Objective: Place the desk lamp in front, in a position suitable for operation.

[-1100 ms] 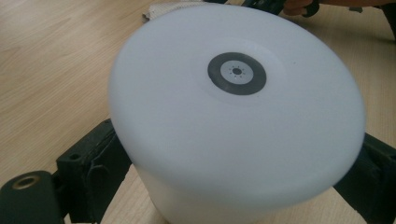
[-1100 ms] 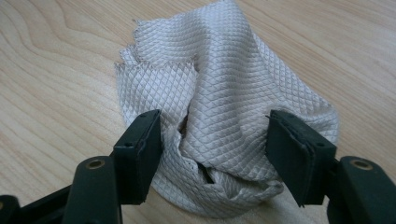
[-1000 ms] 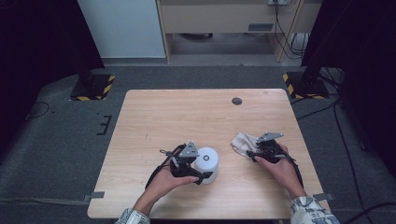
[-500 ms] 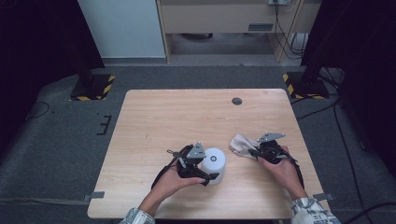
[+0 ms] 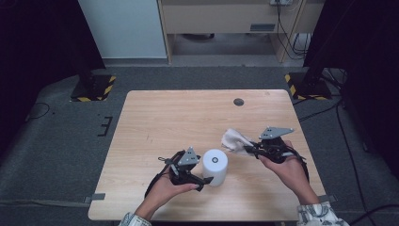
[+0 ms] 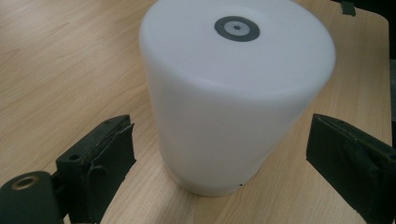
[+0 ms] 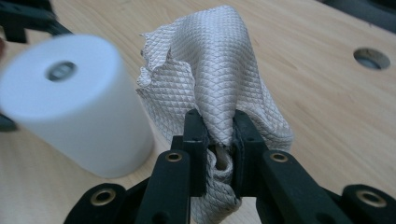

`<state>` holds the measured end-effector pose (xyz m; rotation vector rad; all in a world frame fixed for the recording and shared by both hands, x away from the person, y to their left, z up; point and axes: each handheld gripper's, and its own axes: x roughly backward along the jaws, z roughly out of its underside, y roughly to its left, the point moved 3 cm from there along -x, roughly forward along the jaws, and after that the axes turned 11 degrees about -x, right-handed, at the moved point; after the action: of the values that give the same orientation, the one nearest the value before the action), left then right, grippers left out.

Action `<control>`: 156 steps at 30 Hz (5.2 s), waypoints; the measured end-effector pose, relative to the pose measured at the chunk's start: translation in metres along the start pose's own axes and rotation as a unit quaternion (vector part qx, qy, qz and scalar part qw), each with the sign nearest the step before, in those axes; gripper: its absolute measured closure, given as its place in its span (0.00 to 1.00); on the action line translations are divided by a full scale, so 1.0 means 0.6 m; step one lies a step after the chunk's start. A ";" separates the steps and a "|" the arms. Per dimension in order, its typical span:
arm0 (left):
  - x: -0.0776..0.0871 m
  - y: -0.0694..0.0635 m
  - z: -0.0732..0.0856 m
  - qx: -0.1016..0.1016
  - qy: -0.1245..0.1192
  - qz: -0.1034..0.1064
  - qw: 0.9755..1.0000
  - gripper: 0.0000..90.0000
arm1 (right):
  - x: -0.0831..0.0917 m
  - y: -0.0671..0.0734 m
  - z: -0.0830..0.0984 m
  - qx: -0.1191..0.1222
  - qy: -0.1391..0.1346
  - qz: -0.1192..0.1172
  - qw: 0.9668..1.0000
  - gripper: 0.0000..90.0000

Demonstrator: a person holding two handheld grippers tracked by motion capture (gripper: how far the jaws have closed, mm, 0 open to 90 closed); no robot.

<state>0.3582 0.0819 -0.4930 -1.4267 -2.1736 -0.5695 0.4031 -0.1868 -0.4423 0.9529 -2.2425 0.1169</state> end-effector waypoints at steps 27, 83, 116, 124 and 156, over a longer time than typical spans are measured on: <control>-0.003 0.001 -0.011 -0.006 -0.007 -0.014 1.000 0.16 | -0.061 0.137 -0.079 0.105 0.122 -0.064 0.985 0.88; -0.008 0.001 -0.009 -0.006 -0.006 -0.006 1.000 0.18 | -0.054 0.096 -0.094 0.097 0.160 -0.062 0.980 0.88; -0.008 -0.001 -0.010 -0.010 -0.006 -0.006 1.000 0.19 | -0.018 0.060 -0.030 0.069 0.153 -0.060 0.984 0.88; -0.008 0.000 -0.011 -0.010 -0.006 -0.005 1.000 0.19 | -0.051 0.058 -0.005 0.057 0.173 -0.064 0.981 0.88; -0.011 -0.001 -0.011 -0.006 -0.005 -0.006 1.000 0.17 | -0.066 0.048 0.000 0.042 0.150 -0.082 0.984 0.89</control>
<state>0.3611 0.0733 -0.4918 -1.4272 -2.1914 -0.5816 0.4037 -0.1423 -0.4620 1.0838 -1.8887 0.2647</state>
